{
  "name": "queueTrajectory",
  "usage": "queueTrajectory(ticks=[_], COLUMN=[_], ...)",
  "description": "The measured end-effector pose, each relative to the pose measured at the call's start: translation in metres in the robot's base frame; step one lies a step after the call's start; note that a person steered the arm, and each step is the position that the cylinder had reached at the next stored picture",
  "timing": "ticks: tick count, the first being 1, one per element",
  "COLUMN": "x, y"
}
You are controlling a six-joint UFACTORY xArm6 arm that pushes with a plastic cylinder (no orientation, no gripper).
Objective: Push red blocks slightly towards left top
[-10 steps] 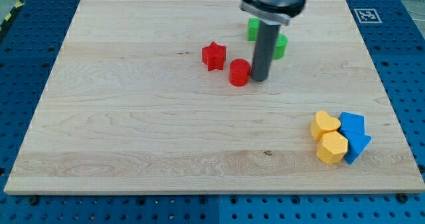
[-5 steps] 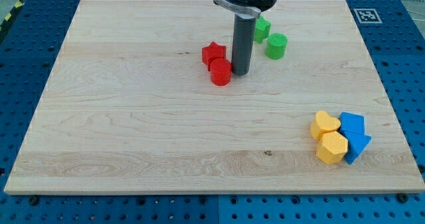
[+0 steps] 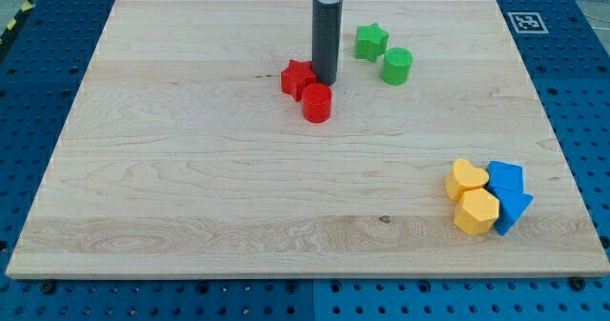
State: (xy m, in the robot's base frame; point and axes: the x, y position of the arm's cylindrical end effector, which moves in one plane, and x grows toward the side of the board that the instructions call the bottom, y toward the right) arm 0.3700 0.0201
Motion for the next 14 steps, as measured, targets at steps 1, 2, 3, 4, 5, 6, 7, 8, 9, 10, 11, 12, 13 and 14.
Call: queueTrajectory(ticks=[1, 2, 3, 4, 5, 6, 7, 8, 9, 10, 11, 12, 13, 14], x=[0.004, 0.005, 0.005, 0.013, 0.029, 0.041, 0.056, 0.059, 0.064, 0.067, 0.067, 0.067, 0.067, 0.068], y=[-0.012, -0.017, -0.001, 0.026, 0.034, 0.034, 0.031, 0.031, 0.028, 0.022, 0.014, 0.009, -0.009, -0.010])
